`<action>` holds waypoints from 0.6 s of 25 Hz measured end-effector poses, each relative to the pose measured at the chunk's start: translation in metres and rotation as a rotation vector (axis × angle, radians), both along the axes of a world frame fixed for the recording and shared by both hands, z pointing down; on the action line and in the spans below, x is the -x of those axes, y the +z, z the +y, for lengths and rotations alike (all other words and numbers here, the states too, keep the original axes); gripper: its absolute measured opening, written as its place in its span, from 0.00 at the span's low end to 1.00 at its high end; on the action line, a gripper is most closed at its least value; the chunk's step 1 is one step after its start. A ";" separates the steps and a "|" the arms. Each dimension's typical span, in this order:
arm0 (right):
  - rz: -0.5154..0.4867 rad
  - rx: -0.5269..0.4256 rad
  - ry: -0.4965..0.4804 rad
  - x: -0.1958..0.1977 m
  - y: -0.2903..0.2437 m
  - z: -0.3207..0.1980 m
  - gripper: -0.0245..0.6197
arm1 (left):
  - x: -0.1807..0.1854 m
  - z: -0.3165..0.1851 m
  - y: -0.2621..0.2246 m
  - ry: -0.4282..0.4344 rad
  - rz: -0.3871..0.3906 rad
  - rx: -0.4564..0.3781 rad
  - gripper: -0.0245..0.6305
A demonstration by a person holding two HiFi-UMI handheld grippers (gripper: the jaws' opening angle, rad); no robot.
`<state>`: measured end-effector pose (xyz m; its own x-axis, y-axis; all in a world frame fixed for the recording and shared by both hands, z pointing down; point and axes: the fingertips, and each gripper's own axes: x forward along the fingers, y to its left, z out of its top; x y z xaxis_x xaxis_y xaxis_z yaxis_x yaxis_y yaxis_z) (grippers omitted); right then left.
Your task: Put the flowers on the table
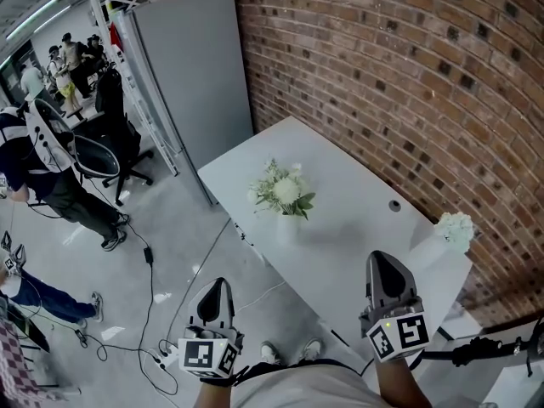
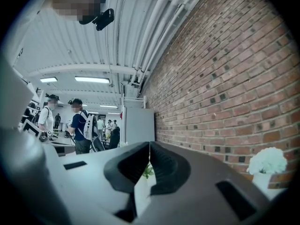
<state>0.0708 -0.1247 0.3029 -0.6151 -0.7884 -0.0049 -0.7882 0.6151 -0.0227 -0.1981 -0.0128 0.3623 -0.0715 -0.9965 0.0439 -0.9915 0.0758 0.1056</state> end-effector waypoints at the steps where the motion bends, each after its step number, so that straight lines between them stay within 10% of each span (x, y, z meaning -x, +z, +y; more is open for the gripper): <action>1: 0.002 0.000 -0.001 0.000 0.000 -0.001 0.06 | -0.001 -0.001 0.001 0.003 -0.001 0.000 0.05; 15: 0.025 -0.001 -0.041 0.015 0.001 -0.006 0.06 | 0.006 -0.005 0.003 -0.008 0.009 0.002 0.05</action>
